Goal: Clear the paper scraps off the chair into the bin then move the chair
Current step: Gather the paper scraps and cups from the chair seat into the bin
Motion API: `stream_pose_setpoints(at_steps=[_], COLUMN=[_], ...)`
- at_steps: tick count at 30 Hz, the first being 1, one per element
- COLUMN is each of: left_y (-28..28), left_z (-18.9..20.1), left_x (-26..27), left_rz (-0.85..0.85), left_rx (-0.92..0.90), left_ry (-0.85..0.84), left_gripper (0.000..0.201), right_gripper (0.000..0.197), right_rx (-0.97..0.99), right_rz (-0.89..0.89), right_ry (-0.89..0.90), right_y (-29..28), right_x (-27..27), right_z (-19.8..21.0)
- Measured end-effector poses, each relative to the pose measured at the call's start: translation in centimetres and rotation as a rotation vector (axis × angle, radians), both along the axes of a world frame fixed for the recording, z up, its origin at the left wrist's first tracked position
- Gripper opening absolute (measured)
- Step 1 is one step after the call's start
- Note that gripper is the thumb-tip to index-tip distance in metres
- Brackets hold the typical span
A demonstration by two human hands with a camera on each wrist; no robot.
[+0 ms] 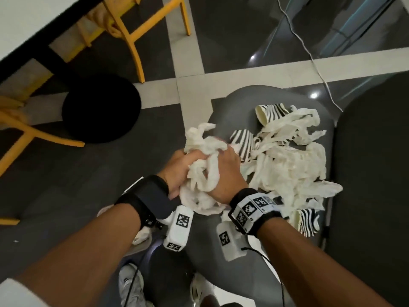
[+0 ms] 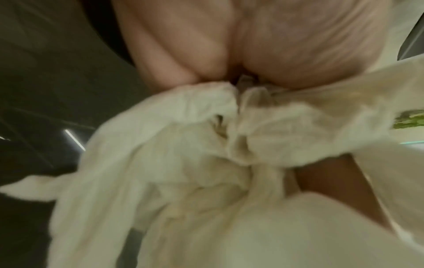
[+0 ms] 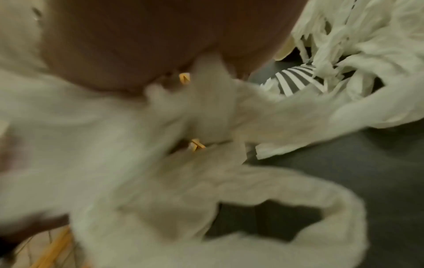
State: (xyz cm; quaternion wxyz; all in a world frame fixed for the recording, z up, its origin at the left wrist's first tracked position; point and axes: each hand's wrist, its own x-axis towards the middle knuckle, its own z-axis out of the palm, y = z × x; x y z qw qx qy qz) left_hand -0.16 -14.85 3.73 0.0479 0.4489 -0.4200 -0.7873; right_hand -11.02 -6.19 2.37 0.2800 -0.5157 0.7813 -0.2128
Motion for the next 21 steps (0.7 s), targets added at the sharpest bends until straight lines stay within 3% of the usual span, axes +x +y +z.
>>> stream_pose_setpoints(at_steps=[2, 4, 7, 9, 11, 13, 16, 18, 21], left_y=[-1.0, -1.8, -2.8, -3.2, -3.4, -3.3, -2.1, -0.8, 1.2], left_z=[-0.3, -0.7, -1.6, -2.7, -4.4, -6.9, -12.9, -17.6, -23.2], left_x=[3.7, 7.7, 13.8, 18.0, 21.9, 25.0, 29.4, 31.8, 34.2], left_rz=[0.013, 0.035, 0.127, 0.235, 0.310, 0.340, 0.264, 0.145, -0.072], left_rx=[-0.018, -0.029, -0.076, -0.096, -0.148, -0.228, -0.344, -0.395, -0.506], left_ry=[-0.042, -0.074, -0.145, -0.206, -0.281, -0.338, -0.474, -0.534, -0.655], left_gripper=[0.023, 0.020, 0.021, 0.019, 0.019, 0.020, 0.029, 0.044, 0.065], right_gripper=[0.059, 0.075, 0.093, 0.083, 0.058, 0.042, 0.033, 0.031, 0.043], right_rx=[0.101, 0.220, 0.340, 0.413, 0.481, 0.546, 0.693, 0.748, 0.665], right_rz=[0.068, 0.109, 0.179, 0.250, 0.286, 0.234, 0.183, 0.108, -0.240], right_ry=[-0.229, -0.439, -0.555, -0.618, -0.549, -0.451, -0.355, -0.427, -0.611], right_y=[-0.4, -0.8, -1.3, -1.7, -2.1, -2.9, -4.0, -4.3, -4.7], right_x=[1.8, 4.5, 10.3, 14.9, 19.0, 22.3, 26.2, 27.8, 29.9], right_z=[-0.1, -0.5, -2.1, -4.4, -7.7, -10.9, -16.4, -19.5, -23.8])
